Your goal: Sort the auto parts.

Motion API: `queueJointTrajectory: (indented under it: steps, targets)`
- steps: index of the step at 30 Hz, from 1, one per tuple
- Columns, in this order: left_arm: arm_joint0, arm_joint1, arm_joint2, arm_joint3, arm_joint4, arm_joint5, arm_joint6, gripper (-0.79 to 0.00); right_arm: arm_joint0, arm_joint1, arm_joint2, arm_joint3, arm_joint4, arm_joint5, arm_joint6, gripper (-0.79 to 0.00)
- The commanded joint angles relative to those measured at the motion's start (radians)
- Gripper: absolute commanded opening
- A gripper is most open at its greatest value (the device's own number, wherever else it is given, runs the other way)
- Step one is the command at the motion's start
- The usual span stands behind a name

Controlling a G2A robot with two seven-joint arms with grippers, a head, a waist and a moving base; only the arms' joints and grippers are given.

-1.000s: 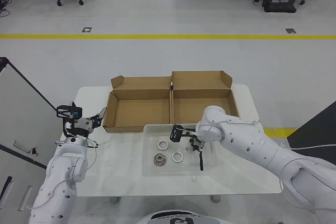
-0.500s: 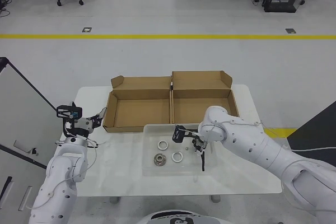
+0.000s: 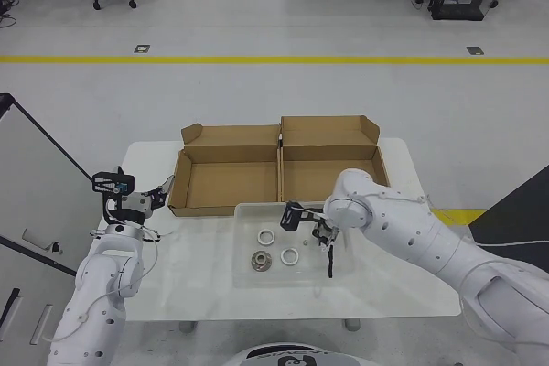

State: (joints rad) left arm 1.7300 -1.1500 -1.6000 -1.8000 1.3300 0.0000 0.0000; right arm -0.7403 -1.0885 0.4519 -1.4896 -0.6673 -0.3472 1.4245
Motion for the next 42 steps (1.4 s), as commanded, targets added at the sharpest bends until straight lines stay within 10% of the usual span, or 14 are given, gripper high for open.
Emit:
queueJointTrajectory:
  steps: [1,16,25,42]
  targets:
    - [0.0,0.0,0.0,0.0,0.0,0.0,0.0,0.0,0.0,0.006,0.017,-0.026,0.015,0.005,0.02,-0.785]
    - [0.0,0.0,0.0,0.0,0.0,0.0,0.0,0.0,-0.091,0.131,0.331,-0.247,0.297,0.007,0.056,-0.785]
    - [0.0,0.0,0.0,0.0,0.0,0.0,0.0,0.0,-0.228,0.217,0.556,-0.2,0.596,-0.178,-0.129,-0.785]
    - [0.0,0.0,0.0,0.0,0.0,0.0,0.0,0.0,-0.244,0.296,0.576,-0.19,0.965,-0.342,-0.294,-0.785]
